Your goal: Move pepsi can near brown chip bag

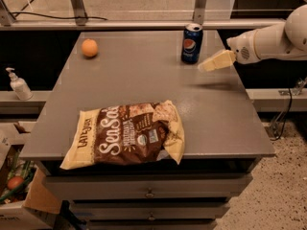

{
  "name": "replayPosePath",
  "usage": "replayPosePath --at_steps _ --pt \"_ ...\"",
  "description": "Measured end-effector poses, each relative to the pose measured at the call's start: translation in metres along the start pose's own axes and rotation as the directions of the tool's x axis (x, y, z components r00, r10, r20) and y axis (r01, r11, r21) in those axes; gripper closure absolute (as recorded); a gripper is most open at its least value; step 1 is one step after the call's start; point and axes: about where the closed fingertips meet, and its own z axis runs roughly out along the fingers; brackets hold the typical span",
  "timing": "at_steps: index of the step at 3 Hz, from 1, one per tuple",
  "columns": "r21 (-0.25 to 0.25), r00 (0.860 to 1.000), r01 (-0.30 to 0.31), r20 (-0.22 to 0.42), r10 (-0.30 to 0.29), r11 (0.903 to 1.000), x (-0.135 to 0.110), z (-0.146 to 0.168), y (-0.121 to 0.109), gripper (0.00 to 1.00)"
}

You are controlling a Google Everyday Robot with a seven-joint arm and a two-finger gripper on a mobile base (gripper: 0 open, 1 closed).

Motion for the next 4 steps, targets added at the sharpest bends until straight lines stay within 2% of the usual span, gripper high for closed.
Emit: replayPosePath --at_steps 1,3,4 --pt "-0.012 1.0 0.017 0.013 -0.017 0.9998 0.0 0.013 0.003 0.0" --pt "-0.049 0.992 0.019 0.126 -0.013 0.9986 -0.019 0.045 -0.005 0.0" --pt "-0.058 0.982 0.016 0.188 -0.005 0.9982 -0.035 0.057 -0.012 0.0"
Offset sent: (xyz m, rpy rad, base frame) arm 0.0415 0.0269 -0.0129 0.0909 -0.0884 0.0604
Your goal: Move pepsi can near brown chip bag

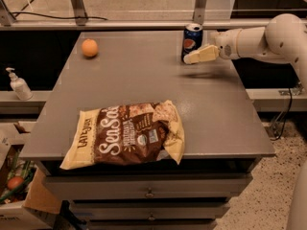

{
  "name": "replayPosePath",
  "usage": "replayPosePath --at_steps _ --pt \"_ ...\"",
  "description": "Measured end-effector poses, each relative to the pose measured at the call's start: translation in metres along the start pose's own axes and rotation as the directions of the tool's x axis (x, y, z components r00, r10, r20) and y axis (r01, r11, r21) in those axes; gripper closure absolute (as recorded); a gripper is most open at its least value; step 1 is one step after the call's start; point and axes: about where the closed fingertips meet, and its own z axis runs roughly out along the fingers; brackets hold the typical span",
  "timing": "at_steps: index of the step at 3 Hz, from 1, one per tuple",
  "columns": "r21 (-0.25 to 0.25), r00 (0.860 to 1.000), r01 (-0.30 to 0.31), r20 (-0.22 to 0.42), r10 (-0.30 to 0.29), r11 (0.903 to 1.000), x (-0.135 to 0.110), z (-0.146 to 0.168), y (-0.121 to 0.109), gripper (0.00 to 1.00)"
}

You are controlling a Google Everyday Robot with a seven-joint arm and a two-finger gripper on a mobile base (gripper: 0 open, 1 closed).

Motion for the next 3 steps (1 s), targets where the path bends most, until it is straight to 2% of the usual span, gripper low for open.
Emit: replayPosePath --at_steps 1,2,3 --pt "-0.007 0.999 -0.012 0.036 0.012 0.9999 -0.0058 0.0114 -0.004 0.0" --pt "-0.018 0.998 -0.017 0.054 0.018 0.9997 -0.0071 0.017 -0.0039 0.15" --pt "-0.017 0.998 -0.02 0.064 0.021 0.9997 -0.0075 0.0144 -0.0061 0.38"
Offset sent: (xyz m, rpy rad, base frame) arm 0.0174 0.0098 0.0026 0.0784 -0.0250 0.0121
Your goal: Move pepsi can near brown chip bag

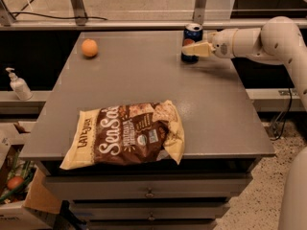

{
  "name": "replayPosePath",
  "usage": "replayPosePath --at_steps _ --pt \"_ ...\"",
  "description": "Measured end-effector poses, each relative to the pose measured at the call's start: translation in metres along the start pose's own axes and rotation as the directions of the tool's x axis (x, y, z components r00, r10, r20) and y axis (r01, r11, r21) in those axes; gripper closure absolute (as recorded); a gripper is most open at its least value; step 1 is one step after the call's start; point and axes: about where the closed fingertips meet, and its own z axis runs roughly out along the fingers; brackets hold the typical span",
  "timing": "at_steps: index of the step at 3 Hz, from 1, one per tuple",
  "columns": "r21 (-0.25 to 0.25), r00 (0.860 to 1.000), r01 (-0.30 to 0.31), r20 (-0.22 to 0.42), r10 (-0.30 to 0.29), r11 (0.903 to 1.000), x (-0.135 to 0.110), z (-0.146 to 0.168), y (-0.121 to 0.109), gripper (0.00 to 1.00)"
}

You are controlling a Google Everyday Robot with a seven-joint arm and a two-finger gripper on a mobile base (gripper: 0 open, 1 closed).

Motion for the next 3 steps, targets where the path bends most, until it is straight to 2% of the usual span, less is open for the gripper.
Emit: replayPosePath --at_steps 1,2,3 --pt "0.0 1.0 -0.002 0.018 0.002 1.0 -0.008 -0.003 0.002 0.61" --pt "-0.011 0.999 -0.014 0.04 0.014 0.9998 -0.024 -0.014 0.015 0.84" --pt "-0.052 0.997 -0.04 0.059 0.043 0.9979 -0.038 -0.034 0.037 1.0"
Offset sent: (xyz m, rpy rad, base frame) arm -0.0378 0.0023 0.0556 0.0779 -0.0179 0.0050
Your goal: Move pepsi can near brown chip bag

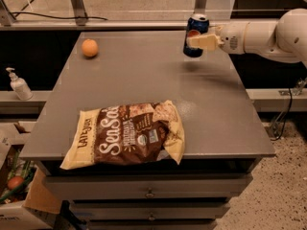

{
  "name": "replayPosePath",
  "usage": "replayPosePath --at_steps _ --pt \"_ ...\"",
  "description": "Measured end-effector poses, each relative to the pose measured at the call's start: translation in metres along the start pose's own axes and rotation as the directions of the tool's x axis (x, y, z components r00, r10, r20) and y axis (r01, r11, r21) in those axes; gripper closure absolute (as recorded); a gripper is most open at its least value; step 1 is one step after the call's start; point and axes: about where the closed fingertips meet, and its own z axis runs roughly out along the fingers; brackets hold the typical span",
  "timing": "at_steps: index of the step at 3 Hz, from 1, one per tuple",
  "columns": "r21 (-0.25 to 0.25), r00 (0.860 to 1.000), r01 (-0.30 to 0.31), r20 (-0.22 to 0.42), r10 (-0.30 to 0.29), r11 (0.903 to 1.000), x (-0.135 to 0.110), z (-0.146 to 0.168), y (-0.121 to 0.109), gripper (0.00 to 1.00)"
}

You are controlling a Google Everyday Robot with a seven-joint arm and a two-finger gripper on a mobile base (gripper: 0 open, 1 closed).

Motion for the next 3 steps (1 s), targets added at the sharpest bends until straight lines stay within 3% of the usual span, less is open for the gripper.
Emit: replayPosePath --at_steps 2,3 --pt "-0.096 0.999 -0.037 -0.018 0.036 0.9947 -0.013 -0.047 0.08 1.0" --pt "-0.096 0.999 -0.037 -0.018 0.036 0.9946 -0.013 -0.047 0.08 1.0"
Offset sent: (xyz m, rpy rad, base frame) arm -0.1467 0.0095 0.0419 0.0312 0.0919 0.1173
